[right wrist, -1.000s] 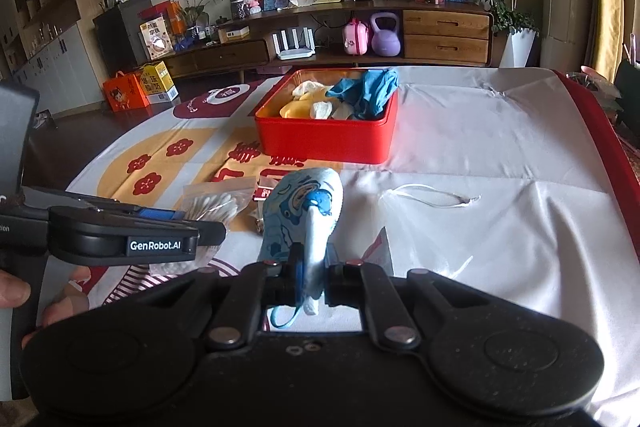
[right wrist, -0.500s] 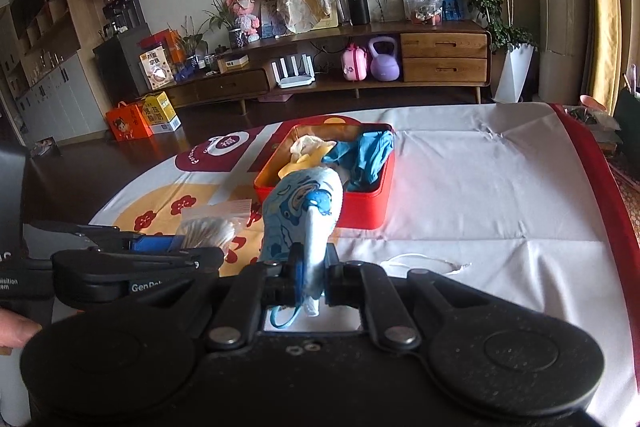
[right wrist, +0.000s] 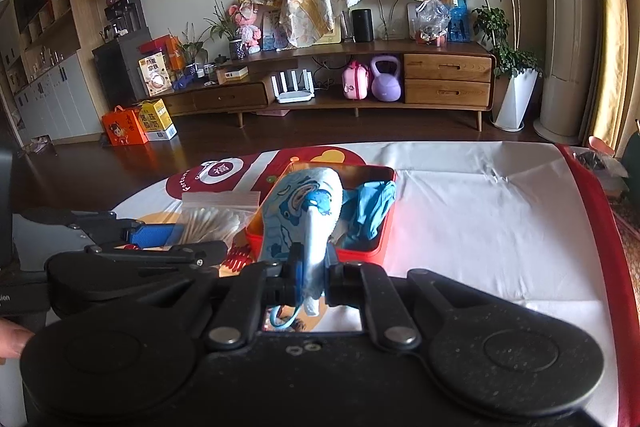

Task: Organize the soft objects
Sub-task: 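Carry the swab bag and mask packet over the red tin and lower them in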

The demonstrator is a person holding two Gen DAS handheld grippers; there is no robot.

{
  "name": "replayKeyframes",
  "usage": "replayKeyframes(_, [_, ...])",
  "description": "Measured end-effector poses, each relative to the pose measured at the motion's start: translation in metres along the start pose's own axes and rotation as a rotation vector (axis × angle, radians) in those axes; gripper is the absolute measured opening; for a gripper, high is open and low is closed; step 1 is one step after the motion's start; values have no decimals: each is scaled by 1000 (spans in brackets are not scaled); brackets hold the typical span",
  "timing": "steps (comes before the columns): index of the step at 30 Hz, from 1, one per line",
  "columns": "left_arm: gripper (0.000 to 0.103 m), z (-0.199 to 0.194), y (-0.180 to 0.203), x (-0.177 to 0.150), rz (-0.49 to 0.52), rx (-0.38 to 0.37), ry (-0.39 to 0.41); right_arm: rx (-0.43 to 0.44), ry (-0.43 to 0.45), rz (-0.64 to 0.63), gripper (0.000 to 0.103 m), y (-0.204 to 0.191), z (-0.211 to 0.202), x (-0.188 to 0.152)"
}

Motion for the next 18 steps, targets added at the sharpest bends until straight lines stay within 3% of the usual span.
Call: replayKeyframes(18, [36, 66, -37, 48, -9, -1, 10, -42, -17, -16, 9, 5, 66, 40])
Point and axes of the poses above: each gripper's, at about its wrist camera, not at the fingertips, and z roughly the way its jaws point, y to its right, x to its top, the point moved 1 cm from there along z, roughly the way its jaws point, and after that the axes turned 10 degrees about z, right-handed, at the moved point
